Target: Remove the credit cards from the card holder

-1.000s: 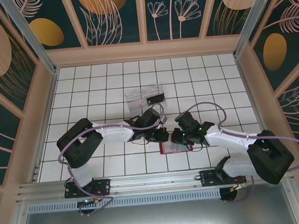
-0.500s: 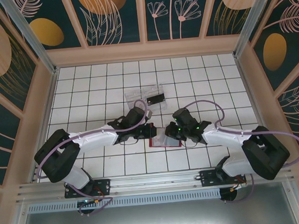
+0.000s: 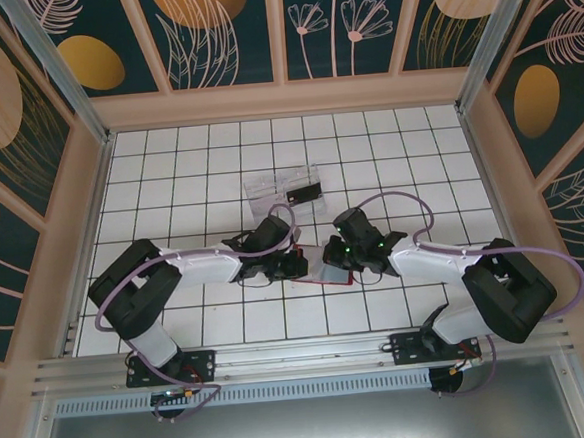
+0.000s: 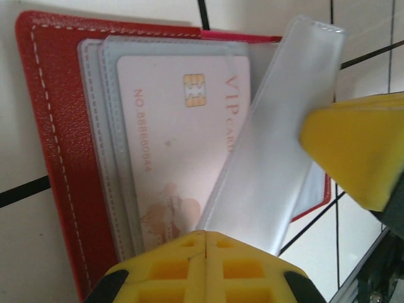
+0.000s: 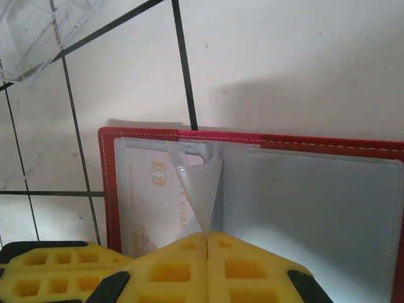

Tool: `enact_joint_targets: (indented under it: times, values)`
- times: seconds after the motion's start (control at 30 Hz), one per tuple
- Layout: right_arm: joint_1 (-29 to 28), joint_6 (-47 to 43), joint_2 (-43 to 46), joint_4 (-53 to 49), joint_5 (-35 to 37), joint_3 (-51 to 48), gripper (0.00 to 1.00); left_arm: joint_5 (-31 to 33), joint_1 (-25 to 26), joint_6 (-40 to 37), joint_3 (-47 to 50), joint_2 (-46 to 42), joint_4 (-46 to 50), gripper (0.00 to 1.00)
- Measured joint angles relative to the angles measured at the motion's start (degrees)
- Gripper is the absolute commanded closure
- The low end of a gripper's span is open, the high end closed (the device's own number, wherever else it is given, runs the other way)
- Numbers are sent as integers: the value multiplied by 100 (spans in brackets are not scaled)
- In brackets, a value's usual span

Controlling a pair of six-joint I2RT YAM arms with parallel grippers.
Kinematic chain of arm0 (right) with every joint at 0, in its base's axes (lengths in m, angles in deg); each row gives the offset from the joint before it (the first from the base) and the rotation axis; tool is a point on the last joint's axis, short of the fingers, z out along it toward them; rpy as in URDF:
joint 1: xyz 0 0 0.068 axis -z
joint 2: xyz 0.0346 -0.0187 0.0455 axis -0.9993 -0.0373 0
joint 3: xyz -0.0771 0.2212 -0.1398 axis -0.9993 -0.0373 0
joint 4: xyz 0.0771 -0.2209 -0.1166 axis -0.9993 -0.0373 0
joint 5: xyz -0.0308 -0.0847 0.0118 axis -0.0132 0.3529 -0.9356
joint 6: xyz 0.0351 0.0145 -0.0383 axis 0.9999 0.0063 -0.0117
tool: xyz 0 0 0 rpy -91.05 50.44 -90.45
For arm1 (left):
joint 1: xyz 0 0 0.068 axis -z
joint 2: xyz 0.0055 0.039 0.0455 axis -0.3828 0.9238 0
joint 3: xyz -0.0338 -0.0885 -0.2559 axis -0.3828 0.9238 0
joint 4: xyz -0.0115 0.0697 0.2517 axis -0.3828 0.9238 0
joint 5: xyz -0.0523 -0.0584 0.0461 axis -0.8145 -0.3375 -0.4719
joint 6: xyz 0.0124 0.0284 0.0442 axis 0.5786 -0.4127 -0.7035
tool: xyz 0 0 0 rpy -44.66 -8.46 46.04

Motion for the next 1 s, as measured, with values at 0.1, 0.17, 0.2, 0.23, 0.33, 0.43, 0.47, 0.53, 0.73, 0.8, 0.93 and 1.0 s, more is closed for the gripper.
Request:
enact_joint_targets:
  times: [0.1, 0.17, 0.2, 0.23, 0.33, 0.43, 0.47, 0.53, 0.73, 0.8, 0.93, 1.0]
  values:
    - [4, -20, 7, -92, 79, 0, 93, 46, 0, -44, -2, 15, 63, 100]
    - [4, -70, 37, -210, 153, 0, 91, 68, 0, -81, -4, 42, 107, 100]
    - [4, -94, 76, -313, 225, 0, 88, 68, 0, -98, -15, 85, 120, 100]
    - [4, -116, 129, -439, 315, 0, 86, 61, 0, -114, -28, 122, 118, 100]
    - [7, -181, 358, -925, 673, 0, 80, 68, 0, -173, -74, 133, 138, 100]
    - [13, -262, 702, -1397, 994, 9, 75, 66, 0, -234, -111, 160, 181, 100]
    - [17, -267, 817, -1517, 1069, 24, 75, 63, 0, -245, -131, 166, 201, 100]
    - [26, -271, 1023, -1685, 1163, 79, 74, 66, 0, -282, -173, 188, 238, 100]
    - [37, -269, 1239, -1781, 1145, 319, 72, 125, 2, -337, -221, 195, 310, 100]
    - [42, -271, 1257, -1720, 981, 361, 72, 201, 4, -350, -249, 173, 372, 100]
    - [103, -269, 1128, -1320, 293, 363, 72, 520, 7, -433, -293, -96, 643, 100]
    - [111, -262, 933, -1023, -42, 354, 73, 686, 7, -492, -382, -225, 780, 100]
